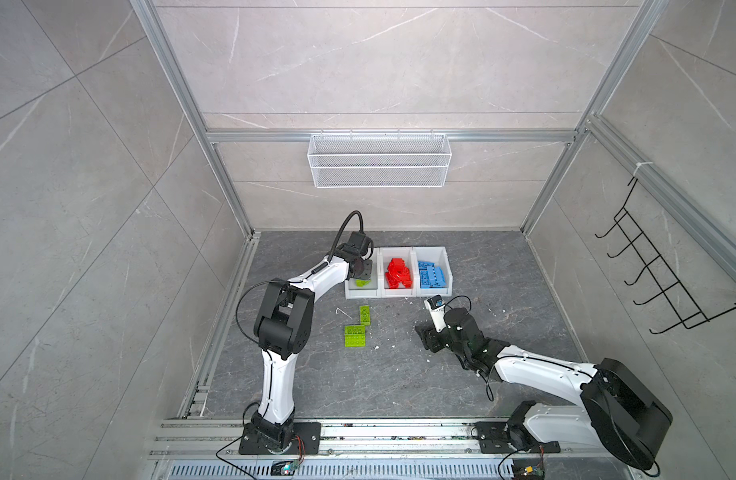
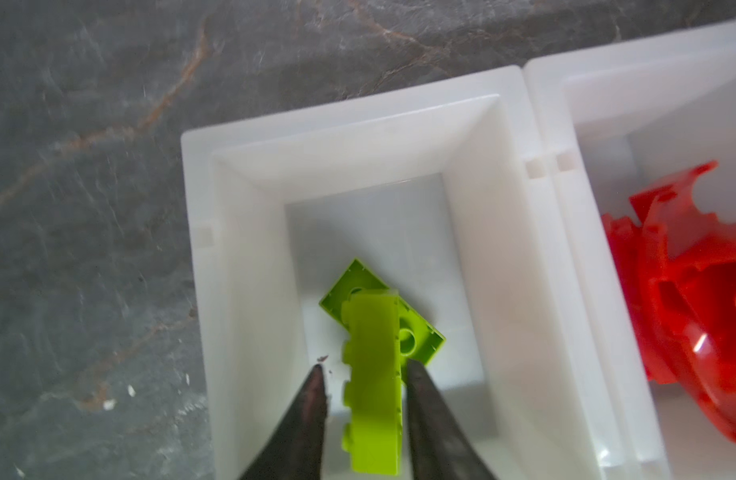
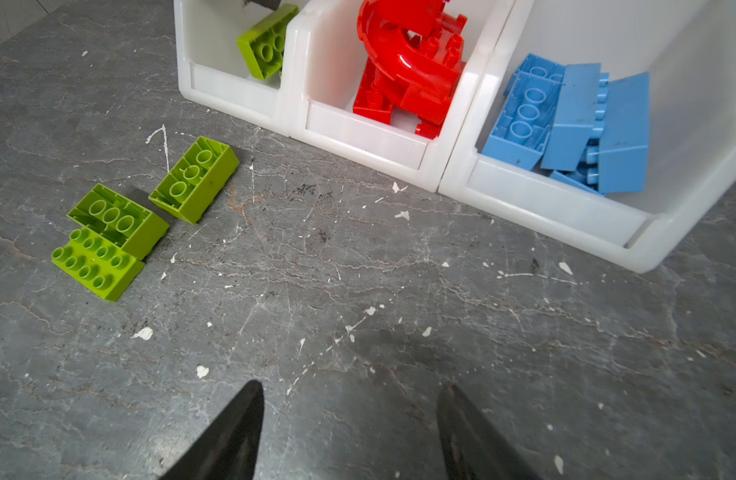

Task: Sort the legos into containers by color
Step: 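Lift the lime-green brick into the green compartment and open the left gripper, then lower the left gripper to the next lime-green brick and grasp it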

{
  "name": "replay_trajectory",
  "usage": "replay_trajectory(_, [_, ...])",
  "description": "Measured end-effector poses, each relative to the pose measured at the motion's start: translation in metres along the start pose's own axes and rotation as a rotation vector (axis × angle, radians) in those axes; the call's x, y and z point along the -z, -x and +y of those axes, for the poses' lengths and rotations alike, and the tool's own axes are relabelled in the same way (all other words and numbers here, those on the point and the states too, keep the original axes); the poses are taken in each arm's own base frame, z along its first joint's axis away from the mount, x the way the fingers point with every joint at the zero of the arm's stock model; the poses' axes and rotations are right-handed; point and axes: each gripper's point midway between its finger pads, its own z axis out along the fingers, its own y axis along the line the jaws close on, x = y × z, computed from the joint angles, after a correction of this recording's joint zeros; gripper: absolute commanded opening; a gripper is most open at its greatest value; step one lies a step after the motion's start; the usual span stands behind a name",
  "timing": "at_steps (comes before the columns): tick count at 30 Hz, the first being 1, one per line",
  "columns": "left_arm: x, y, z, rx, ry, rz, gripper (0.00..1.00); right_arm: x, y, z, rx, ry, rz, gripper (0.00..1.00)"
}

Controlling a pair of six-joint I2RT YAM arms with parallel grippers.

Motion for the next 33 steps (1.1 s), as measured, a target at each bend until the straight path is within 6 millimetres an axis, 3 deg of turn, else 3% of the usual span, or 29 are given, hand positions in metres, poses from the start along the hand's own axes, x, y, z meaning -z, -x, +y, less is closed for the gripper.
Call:
replay_trajectory(5, [0.003,0.001,0.000,-0.006,-0.003,-0.002,0.59,0.000,0.000,0.000,0.000,0.000,0.000,0.68])
replay_trajectory(8, [0.018,0.004,0.000,-0.009,-0.007,-0.018,0.60,0.000,0.000,0.000,0.000,0.000,0.000,0.68])
replay_trajectory(13, [0.077,0.015,-0.002,-0.020,-0.002,-0.095,0.68,0.000,0.000,0.000,0.000,0.000,0.000,0.68])
replay_trajectory(14, [0.093,0.016,-0.005,-0.026,-0.001,-0.116,0.74,0.000,0.000,0.000,0.000,0.000,0.000,0.68])
replay_trajectory(15, [0.107,0.016,-0.010,-0.030,-0.006,-0.132,0.98,0.000,0.000,0.000,0.000,0.000,0.000,0.68])
replay_trajectory(19, [0.145,-0.005,-0.029,-0.039,-0.041,-0.164,0.97,0.000,0.000,0.000,0.000,0.000,0.001,0.68])
replay_trajectory(22, [0.139,-0.043,-0.037,-0.042,-0.044,-0.112,0.98,-0.003,-0.005,0.000,0.001,-0.002,0.016,0.68])
replay_trajectory(27, [0.101,-0.109,-0.024,-0.007,0.012,0.049,0.97,-0.006,-0.009,-0.001,0.003,-0.004,0.031,0.68])
replay_trajectory(33, [0.080,-0.124,-0.028,0.026,0.032,0.097,0.95,-0.006,-0.008,0.000,0.003,-0.004,0.029,0.68])
